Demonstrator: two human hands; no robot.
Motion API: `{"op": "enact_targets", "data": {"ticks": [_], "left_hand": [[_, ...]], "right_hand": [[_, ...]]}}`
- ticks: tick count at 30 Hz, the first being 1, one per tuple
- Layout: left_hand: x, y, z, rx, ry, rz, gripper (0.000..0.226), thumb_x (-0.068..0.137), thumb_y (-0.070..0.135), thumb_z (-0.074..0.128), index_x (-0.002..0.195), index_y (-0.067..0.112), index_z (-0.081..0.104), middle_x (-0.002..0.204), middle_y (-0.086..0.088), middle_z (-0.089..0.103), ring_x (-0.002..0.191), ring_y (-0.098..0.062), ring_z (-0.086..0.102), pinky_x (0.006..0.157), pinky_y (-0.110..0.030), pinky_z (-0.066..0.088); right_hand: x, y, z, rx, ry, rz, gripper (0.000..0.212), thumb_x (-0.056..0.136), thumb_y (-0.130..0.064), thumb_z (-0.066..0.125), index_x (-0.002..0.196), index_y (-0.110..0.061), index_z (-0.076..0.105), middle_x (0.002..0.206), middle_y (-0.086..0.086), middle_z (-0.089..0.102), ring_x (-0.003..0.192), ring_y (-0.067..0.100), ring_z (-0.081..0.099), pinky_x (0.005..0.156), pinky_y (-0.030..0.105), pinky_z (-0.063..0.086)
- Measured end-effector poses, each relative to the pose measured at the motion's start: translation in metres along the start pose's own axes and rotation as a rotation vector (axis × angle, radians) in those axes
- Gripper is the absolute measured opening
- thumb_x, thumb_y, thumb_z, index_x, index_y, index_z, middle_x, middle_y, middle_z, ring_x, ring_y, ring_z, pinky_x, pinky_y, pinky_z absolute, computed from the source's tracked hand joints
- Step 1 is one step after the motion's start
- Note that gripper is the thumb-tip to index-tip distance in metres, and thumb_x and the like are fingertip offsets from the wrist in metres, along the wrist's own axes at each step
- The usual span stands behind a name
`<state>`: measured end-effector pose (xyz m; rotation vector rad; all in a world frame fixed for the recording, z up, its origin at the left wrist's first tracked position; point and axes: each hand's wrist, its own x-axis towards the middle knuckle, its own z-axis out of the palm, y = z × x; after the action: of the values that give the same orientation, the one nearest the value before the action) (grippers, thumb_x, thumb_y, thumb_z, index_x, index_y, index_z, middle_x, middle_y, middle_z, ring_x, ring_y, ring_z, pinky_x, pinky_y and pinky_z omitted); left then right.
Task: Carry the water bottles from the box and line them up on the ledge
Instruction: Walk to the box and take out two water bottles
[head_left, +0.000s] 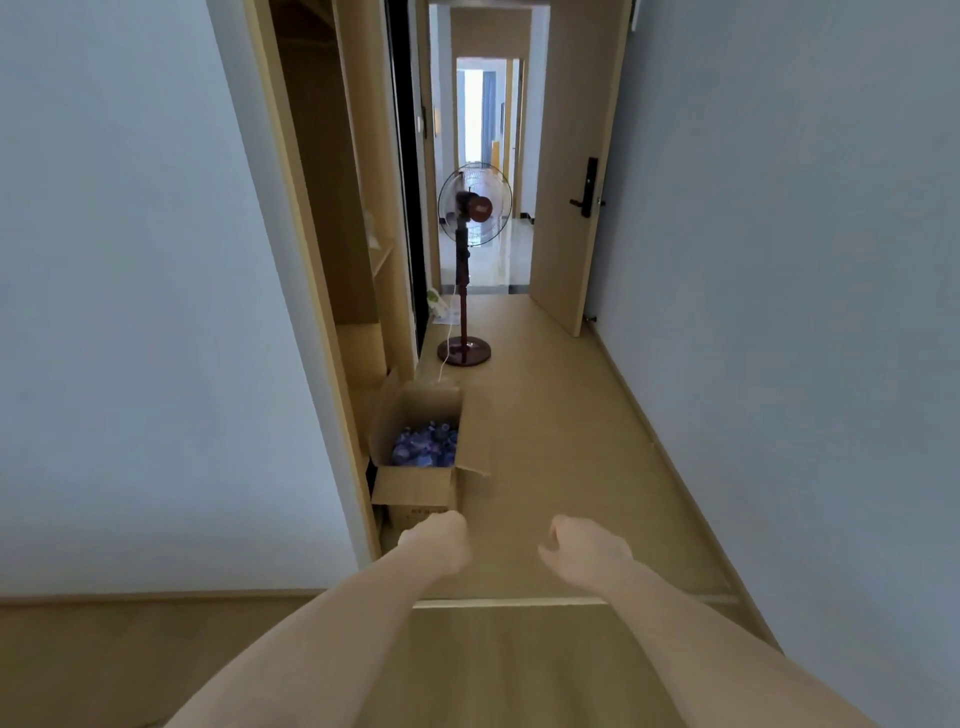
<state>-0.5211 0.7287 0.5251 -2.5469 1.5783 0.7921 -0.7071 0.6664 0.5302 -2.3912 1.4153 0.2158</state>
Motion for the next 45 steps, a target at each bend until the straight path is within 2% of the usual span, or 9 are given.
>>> {"op": "enact_targets", "data": {"ticks": [7,11,18,21,24,30,35,41,45], "left_hand": [[0.117,-0.002,-0.020,-0.027,-0.105,-0.012,0.021,0.096,0.012,0.038,0.102,0.009,0.058,0.093,-0.004,0.057,0.103,-0.027,0.061,0.087,-0.035,0.047],[0.207,0.001,-0.056,-0.078,-0.037,-0.034,0.029,0.099,0.022,0.039,0.110,0.005,0.060,0.114,-0.011,0.062,0.107,-0.028,0.059,0.091,-0.038,0.048],[0.336,0.022,-0.121,-0.147,-0.017,-0.094,0.026,0.098,0.013,0.035,0.109,0.011,0.058,0.111,-0.011,0.061,0.102,-0.027,0.058,0.087,-0.035,0.046],[0.374,0.015,-0.135,-0.153,-0.054,-0.116,0.022,0.099,0.017,0.037,0.081,0.017,0.051,0.082,0.000,0.050,0.088,-0.021,0.053,0.073,-0.027,0.043],[0.423,0.003,-0.153,-0.164,-0.069,-0.180,0.033,0.098,0.016,0.039,0.066,0.019,0.035,0.074,0.001,0.041,0.084,-0.027,0.053,0.075,-0.039,0.043],[0.542,-0.021,-0.195,-0.212,-0.127,-0.252,0.031,0.099,0.015,0.036,0.114,-0.003,0.057,0.118,-0.021,0.060,0.112,-0.036,0.057,0.093,-0.044,0.046],[0.632,-0.046,-0.236,-0.223,-0.145,-0.261,0.037,0.100,0.018,0.037,0.063,0.016,0.036,0.063,-0.002,0.036,0.054,-0.016,0.034,0.054,-0.029,0.028],[0.689,-0.070,-0.281,-0.326,-0.139,-0.283,0.040,0.100,0.016,0.039,0.061,0.018,0.027,0.059,0.000,0.025,0.051,-0.015,0.021,0.051,-0.029,0.021],[0.711,-0.102,-0.288,-0.477,-0.087,-0.368,0.041,0.098,0.013,0.040,0.060,0.017,0.025,0.059,-0.001,0.025,0.051,-0.014,0.021,0.052,-0.026,0.020]], "right_hand": [[0.136,0.016,-0.013,-0.011,-0.084,0.015,0.029,0.097,-0.045,0.045,0.106,-0.019,0.054,0.096,-0.003,0.059,0.086,0.018,0.057,0.068,0.030,0.042],[0.241,0.026,-0.034,0.027,-0.114,-0.019,0.030,0.097,-0.042,0.047,0.113,-0.018,0.055,0.104,-0.001,0.063,0.095,0.019,0.062,0.077,0.032,0.050],[0.403,0.032,-0.086,0.112,-0.165,-0.046,0.040,0.097,-0.039,0.046,0.127,-0.013,0.055,0.115,0.003,0.062,0.110,0.023,0.061,0.084,0.031,0.048],[0.452,0.023,-0.093,0.085,-0.229,-0.097,0.034,0.097,-0.037,0.046,0.118,-0.014,0.061,0.102,0.000,0.063,0.099,0.020,0.064,0.086,0.036,0.053],[0.506,0.014,-0.098,0.030,-0.268,-0.145,0.035,0.098,-0.038,0.045,0.120,-0.015,0.061,0.110,0.002,0.065,0.102,0.020,0.063,0.090,0.039,0.054],[0.631,-0.001,-0.112,0.027,-0.299,-0.148,0.043,0.099,-0.037,0.044,0.133,-0.013,0.052,0.127,0.005,0.059,0.115,0.024,0.058,0.096,0.039,0.049],[0.729,-0.026,-0.132,-0.027,-0.330,-0.170,0.042,0.099,-0.035,0.042,0.134,-0.014,0.053,0.134,0.008,0.056,0.121,0.028,0.055,0.098,0.039,0.045],[0.820,-0.059,-0.148,0.026,-0.402,-0.161,0.045,0.099,-0.030,0.046,0.141,-0.011,0.045,0.126,0.006,0.053,0.123,0.026,0.052,0.102,0.039,0.045],[0.868,-0.090,-0.145,-0.016,-0.463,-0.248,0.026,0.098,-0.036,0.044,0.110,-0.016,0.055,0.097,0.001,0.055,0.094,0.022,0.060,0.085,0.038,0.048]]}}
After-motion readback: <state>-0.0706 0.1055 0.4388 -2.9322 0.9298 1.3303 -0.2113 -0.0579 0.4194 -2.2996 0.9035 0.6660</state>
